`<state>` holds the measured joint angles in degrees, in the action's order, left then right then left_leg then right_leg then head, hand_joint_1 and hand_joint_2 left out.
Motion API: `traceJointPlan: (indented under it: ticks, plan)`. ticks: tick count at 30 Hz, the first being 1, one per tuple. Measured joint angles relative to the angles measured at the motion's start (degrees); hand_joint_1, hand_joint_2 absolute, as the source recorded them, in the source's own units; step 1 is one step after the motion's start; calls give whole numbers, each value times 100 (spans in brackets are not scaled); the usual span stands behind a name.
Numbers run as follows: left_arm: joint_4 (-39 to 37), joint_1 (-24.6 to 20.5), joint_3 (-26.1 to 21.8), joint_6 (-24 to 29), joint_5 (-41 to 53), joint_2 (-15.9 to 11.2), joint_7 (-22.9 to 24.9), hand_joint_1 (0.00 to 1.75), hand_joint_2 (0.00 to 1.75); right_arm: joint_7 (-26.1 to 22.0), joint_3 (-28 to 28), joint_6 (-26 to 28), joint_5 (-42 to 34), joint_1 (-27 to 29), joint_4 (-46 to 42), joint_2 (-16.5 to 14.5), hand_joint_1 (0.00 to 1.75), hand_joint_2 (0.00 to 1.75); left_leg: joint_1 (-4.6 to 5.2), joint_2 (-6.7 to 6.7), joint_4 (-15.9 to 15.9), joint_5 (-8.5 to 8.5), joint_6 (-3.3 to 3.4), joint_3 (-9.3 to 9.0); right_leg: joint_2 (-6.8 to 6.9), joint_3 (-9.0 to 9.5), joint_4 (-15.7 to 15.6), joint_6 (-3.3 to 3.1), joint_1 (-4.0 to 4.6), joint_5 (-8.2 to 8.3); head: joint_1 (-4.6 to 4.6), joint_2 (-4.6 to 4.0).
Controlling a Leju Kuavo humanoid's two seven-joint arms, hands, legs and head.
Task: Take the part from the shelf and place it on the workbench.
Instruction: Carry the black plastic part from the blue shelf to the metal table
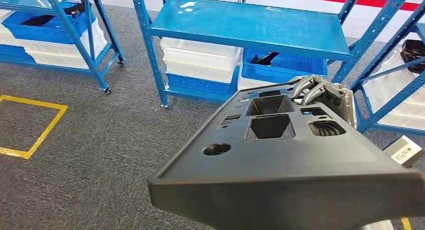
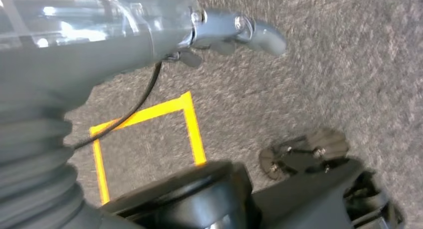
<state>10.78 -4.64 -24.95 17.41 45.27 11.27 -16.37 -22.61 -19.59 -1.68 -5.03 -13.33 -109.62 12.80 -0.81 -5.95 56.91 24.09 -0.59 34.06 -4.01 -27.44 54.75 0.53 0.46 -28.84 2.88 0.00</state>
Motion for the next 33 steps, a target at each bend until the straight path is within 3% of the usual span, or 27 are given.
traceJointPlan:
  ticks: [1, 3, 6, 7, 8, 9, 10, 12, 14, 16, 18, 20, 22, 23, 24, 25, 27, 28, 29, 31, 32, 33]
  plan:
    - [0, 0, -2, -2, 0, -5, 5, 0, 175, -7, 6, 1, -1, 8, -6, 2, 175, 175, 0, -37, -9, -23, -31, 14, 64, -2, -16, -8, -20, 32, 7, 0]
    - [0, -2, -5, -1, -2, -15, 20, 0, 175, -21, 11, 2, -3, 32, -17, -1, 175, 175, 27, 103, 177, 125, -65, 106, 216, -20, -55, -50, -71, 101, -35, 0]
    - [8, -37, -11, 1, -16, -36, 40, 0, 175, -47, 22, 1, -6, 110, -34, -2, 175, 175, 39, 485, 1251, 772, -93, 492, 472, -81, -57, -101, -89, 143, -174, 0]
    - [14, -47, -14, 0, -22, -45, 38, 0, 175, -50, 24, 1, -7, 139, -34, -2, 175, 175, 32, 534, 1555, 904, -105, 570, 555, -101, -47, -103, -88, 147, -196, 0]
    - [19, -48, -15, 0, -26, -57, 37, 0, 175, -52, 26, 0, -7, 161, -34, -2, 175, 175, 20, 562, 1653, 928, -116, 547, 633, -116, -35, -100, -91, 148, -209, 0]
    - [22, -38, -16, 1, -28, -68, 36, 0, 175, -57, 29, -1, -7, 178, -35, -2, 175, 175, 6, 595, 1508, 846, -126, 409, 703, -124, -21, -92, -96, 146, -221, 0]
    - [24, -22, -16, 1, -28, -81, 36, 0, 175, -68, 38, 1, -7, 188, -39, -2, 175, 175, -8, 656, 1160, 689, -133, 180, 767, -126, -2, -77, -104, 138, -229, 0]
    - [23, 23, -17, -1, -30, -98, 38, 0, 175, -104, 71, 15, -4, 210, -72, -1, 175, 175, -6, 915, 372, 433, -136, -251, 866, -136, 58, -16, -93, 103, -255, 0]
    - [22, 57, -21, -3, -35, -105, 30, 0, 175, -145, 121, 43, 0, 256, -132, 0, 175, 175, 25, 1052, 58, 378, -106, -358, 970, -163, 108, 48, -62, 79, -257, 0]
    - [22, 70, -23, -4, -38, -108, 10, 0, 175, -168, 157, 64, 1, 306, -185, -1, 175, 175, 48, 932, 63, 363, -46, -297, 1084, -176, 120, 92, -57, 69, -236, 0]
    - [22, 65, -23, -4, -33, -104, 12, 0, 175, -177, 193, 74, 2, 352, -236, -1, 175, 175, 38, 797, 57, 326, 24, -258, 941, -240, 272, 137, -86, -84, -223, 0]
    - [22, 52, -23, -3, -27, -101, 45, 0, 175, -183, 250, 84, 10, 401, -283, 5, 175, 175, 19, 668, 52, 290, 81, -215, 635, -517, 879, 163, -109, -454, -173, 0]
    - [23, 44, -23, -4, -22, -99, 65, 0, 175, -185, 295, 98, 22, 458, -304, 9, 175, 175, 15, 532, 53, 269, 111, -179, 510, -899, 1678, 166, -111, -763, -107, 0]
    - [22, 42, -23, -5, -20, -99, 63, 0, 175, -185, 310, 102, 31, 485, -311, 9, 175, 175, 15, 456, 54, 262, 116, -172, 494, -1002, 1878, 165, -111, -776, -83, 0]
    - [23, 39, -23, -7, -19, -97, 54, 0, 175, -185, 322, 104, 35, 505, -322, 9, 175, 175, 14, 381, 55, 256, 116, -172, 484, -996, 1844, 164, -112, -675, -63, 0]
    - [23, 37, -23, -8, -18, -91, 37, 0, 175, -186, 336, 104, 40, 514, -339, 9, 175, 175, 11, 303, 56, 252, 111, -180, 448, -873, 1560, 159, -113, -467, -44, 0]
    - [24, 26, -23, -9, -17, -75, -4, 0, 175, -189, 369, 105, 44, 523, -385, 9, 175, 175, 6, 158, 62, 242, 87, -182, 212, -511, 735, 142, -119, -31, -1, 0]
    - [24, 17, -23, -10, -15, -68, -24, 0, 175, -191, 383, 106, 45, 529, -407, 9, 175, 175, 4, 91, 68, 231, 64, -163, 90, -365, 399, 134, -119, 78, 15, 0]
    - [24, 8, -23, -11, -13, -66, -35, 0, 175, -194, 392, 107, 50, 535, -421, 9, 175, 175, 1, 32, 68, 214, 31, -131, 9, -293, 226, 130, -117, 101, 25, 0]
    - [24, -4, -23, -12, -9, -65, -52, 0, 175, -198, 396, 108, 58, 542, -437, 5, 175, 175, -3, -88, 50, 167, -48, -74, 56, -258, 143, 120, -114, 60, 17, 0]
    - [25, -6, -23, -12, -7, -66, -55, 0, 175, -202, 394, 108, 64, 539, -442, 2, 175, 175, 3, -64, 61, 174, -77, -58, 125, -253, 134, 104, -133, 71, -4, 0]
    - [25, -10, -24, -11, -4, -66, -55, 0, 175, -210, 391, 107, 70, 535, -445, -2, 175, 175, 18, 43, 141, 234, -95, -26, 195, -243, 119, 75, -154, 81, -44, 0]
